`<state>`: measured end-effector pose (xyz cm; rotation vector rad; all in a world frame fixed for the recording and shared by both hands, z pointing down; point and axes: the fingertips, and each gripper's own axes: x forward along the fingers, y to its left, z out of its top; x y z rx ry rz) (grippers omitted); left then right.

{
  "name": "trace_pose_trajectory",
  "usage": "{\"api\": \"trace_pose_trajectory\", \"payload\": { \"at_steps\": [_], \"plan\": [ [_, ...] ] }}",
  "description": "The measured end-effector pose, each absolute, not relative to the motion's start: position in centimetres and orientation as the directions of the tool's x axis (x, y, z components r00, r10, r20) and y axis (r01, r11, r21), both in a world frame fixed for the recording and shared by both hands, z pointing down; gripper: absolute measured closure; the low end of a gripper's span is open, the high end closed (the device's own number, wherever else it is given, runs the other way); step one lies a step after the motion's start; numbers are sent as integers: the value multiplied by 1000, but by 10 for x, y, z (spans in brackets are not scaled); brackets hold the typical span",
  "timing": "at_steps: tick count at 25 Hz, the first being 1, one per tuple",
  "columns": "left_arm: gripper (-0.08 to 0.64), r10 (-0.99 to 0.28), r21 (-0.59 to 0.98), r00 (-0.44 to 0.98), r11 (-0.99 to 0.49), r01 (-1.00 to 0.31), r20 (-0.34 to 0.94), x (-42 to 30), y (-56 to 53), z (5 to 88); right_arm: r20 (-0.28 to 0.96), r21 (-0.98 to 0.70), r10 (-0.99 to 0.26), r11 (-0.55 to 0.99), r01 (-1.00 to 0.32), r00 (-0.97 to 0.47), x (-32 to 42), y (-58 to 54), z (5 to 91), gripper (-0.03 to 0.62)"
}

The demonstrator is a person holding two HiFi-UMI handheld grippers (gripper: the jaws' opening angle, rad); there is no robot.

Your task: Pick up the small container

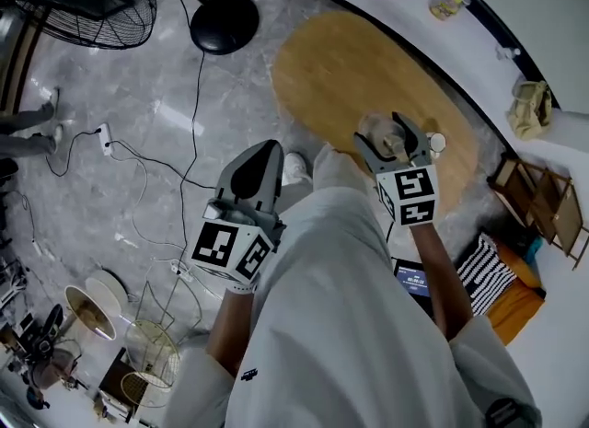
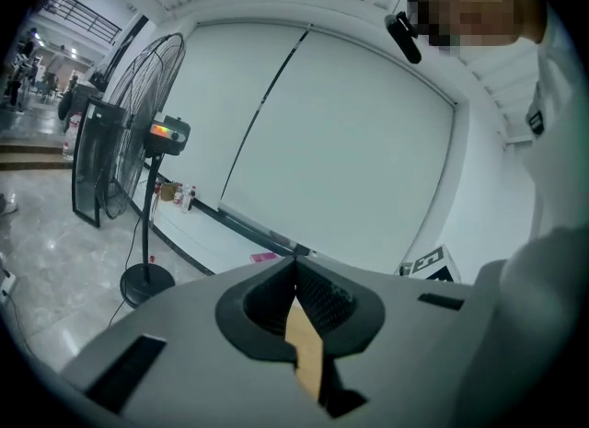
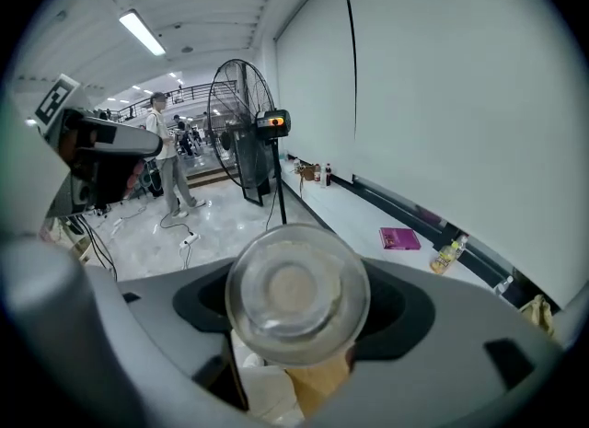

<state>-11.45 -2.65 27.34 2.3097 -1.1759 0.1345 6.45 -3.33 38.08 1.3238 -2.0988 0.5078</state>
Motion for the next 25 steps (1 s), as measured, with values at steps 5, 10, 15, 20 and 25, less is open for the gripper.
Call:
{"api": "trace_pose_trajectory", "payload": {
  "at_steps": [5,10,15,20,25],
  "plan": [
    [541,-725,407,622,-493,-769,295,-119,-19,262,662,3,-675,436,-900,-325,64,-15,362,247],
    [541,-717,405,636,-511,-758,285,-123,-10,261,646,-1,-692,421,-907,-322,59,0,346,247],
    [541,-720,404,640,-519,-753,268,-125,-3,257,632,-2,-706,413,-911,-321,56,12,334,247],
    [541,-711,401,655,-538,-741,256,-127,7,255,608,-6,-725,404,-915,-324,52,22,318,247],
    [541,-713,398,659,-547,-737,240,-129,7,250,593,-1,-738,399,-917,-322,53,24,305,246]
  ]
}}
